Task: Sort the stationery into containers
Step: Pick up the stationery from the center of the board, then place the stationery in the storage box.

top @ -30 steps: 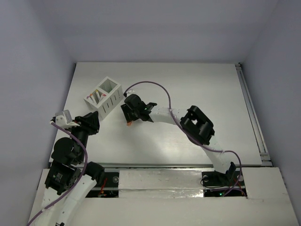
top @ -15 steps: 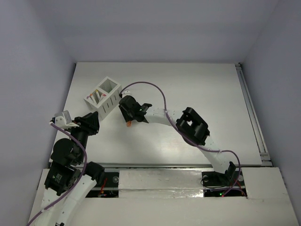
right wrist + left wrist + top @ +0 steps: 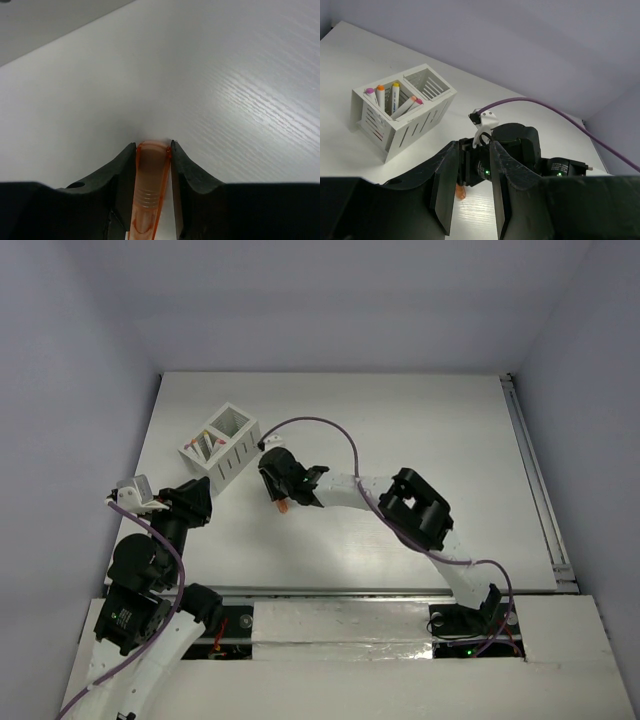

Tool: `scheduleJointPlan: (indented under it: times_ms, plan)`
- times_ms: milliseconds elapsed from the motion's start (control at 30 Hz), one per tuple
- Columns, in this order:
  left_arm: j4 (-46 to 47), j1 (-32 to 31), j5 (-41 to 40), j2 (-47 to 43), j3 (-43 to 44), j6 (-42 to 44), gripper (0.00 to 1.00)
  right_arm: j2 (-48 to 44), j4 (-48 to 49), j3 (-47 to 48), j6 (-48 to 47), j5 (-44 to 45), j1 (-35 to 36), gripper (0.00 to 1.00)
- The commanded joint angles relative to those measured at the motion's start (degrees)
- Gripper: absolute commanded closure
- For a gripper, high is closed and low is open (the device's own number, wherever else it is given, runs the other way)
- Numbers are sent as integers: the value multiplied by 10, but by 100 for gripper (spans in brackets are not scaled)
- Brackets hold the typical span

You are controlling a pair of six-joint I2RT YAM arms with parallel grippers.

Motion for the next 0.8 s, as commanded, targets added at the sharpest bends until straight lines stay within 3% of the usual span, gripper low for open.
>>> scheduleJointPlan:
  times_ms: [0, 233, 400, 767]
  plan:
    - [17, -3, -5, -1, 1, 2, 72, -62, 44, -28, 0, -5, 10, 84]
    - [16, -3, -9, -4, 2, 2, 72, -122, 97, -35, 9, -55, -3, 85]
    - [15, -8, -12, -5, 2, 3, 72, -138, 120, 10, 13, -86, -24, 85]
    - [11, -13, -19, -2, 4, 1, 72, 6, 231, 231, 56, -109, -79, 85]
